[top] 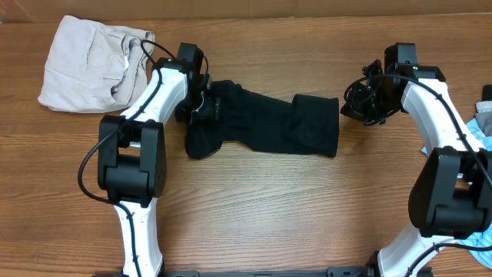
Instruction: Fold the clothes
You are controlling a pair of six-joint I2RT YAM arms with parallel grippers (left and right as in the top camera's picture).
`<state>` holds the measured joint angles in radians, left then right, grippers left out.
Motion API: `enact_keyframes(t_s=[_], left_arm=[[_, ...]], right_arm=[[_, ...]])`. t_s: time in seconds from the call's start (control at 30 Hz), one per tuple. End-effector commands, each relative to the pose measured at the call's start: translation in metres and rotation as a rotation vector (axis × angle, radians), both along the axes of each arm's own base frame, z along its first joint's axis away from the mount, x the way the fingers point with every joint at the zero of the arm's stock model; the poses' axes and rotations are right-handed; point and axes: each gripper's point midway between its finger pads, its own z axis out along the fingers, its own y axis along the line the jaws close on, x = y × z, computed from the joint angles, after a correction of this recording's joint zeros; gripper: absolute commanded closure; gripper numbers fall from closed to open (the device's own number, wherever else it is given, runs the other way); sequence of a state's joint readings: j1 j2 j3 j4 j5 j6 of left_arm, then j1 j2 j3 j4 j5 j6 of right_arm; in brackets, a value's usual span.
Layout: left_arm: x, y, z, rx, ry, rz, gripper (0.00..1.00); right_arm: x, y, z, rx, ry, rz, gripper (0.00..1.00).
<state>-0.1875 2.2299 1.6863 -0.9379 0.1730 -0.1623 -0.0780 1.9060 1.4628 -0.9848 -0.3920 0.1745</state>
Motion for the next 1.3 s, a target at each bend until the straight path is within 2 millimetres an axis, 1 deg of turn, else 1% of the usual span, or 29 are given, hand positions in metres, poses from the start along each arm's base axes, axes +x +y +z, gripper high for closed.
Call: enact_keyframes(t_s=[0.0, 0.13, 0.23, 0.27, 0.33, 0.37, 0.43, 0.53, 0.57, 0.6, 0.7, 0.77, 0.83, 0.97, 1.03, 1.1, 1.17, 1.27], left_arm=[[-0.021, -0.007, -0.026, -0.041, 0.085, 0.005, 0.96], [-0.017, -0.003, -0.026, -0.044, 0.074, 0.017, 0.96], [-0.016, 0.004, -0.024, -0.044, 0.080, 0.036, 0.96], [-0.016, 0.008, -0.021, -0.043, 0.087, 0.045, 0.96], [-0.016, 0.015, -0.015, -0.042, 0.097, 0.060, 0.96], [-0.016, 0.018, -0.011, -0.041, 0.102, 0.066, 0.96], [-0.015, 0.023, 0.001, -0.041, 0.103, 0.059, 0.96], [-0.012, 0.023, 0.024, -0.042, 0.081, 0.027, 0.96], [-0.011, 0.022, 0.036, -0.044, 0.067, 0.016, 0.96], [-0.011, 0.022, 0.043, -0.043, 0.060, 0.013, 0.96], [-0.012, 0.022, 0.059, -0.046, 0.041, 0.010, 0.96], [-0.014, 0.022, 0.071, -0.046, 0.026, 0.009, 0.96], [-0.016, 0.022, 0.080, -0.047, 0.013, 0.008, 0.96], [-0.018, 0.022, 0.102, -0.052, -0.032, -0.001, 0.96], [-0.019, 0.019, 0.114, -0.056, -0.061, -0.009, 0.96], [-0.021, 0.011, 0.126, -0.064, -0.089, -0.027, 0.96], [-0.024, -0.003, 0.134, -0.069, -0.111, -0.061, 0.96], [-0.027, -0.031, 0.133, -0.077, -0.121, -0.115, 0.96]], right_arm=[[0.001, -0.001, -0.002, -0.005, -0.004, 0.009, 0.90], [0.001, -0.001, -0.002, -0.006, -0.005, 0.009, 0.90], [0.001, -0.001, -0.002, -0.005, -0.004, 0.009, 0.90], [0.001, -0.001, -0.002, -0.005, -0.004, 0.009, 0.91], [0.000, 0.000, -0.003, -0.004, -0.001, 0.011, 0.96], [0.000, 0.001, -0.004, 0.000, 0.002, 0.013, 0.96], [0.000, 0.005, -0.008, 0.011, 0.011, 0.021, 0.96], [-0.001, 0.017, -0.014, 0.046, 0.025, 0.045, 0.96], [-0.001, 0.025, -0.018, 0.065, 0.021, 0.060, 0.96], [-0.001, 0.032, -0.021, 0.080, 0.015, 0.073, 0.96], [-0.004, 0.051, -0.030, 0.123, 0.004, 0.112, 0.96], [-0.006, 0.060, -0.040, 0.134, 0.013, 0.117, 0.96], [-0.008, 0.064, -0.050, 0.135, 0.025, 0.116, 0.96], [-0.010, 0.068, -0.074, 0.140, 0.070, 0.096, 0.96], [-0.012, 0.067, -0.087, 0.143, 0.093, 0.083, 0.96], [-0.015, 0.067, -0.096, 0.143, 0.112, 0.081, 0.96], [-0.017, 0.067, -0.101, 0.143, 0.122, 0.080, 0.96], [-0.017, 0.067, -0.102, 0.143, 0.123, 0.078, 0.96]])
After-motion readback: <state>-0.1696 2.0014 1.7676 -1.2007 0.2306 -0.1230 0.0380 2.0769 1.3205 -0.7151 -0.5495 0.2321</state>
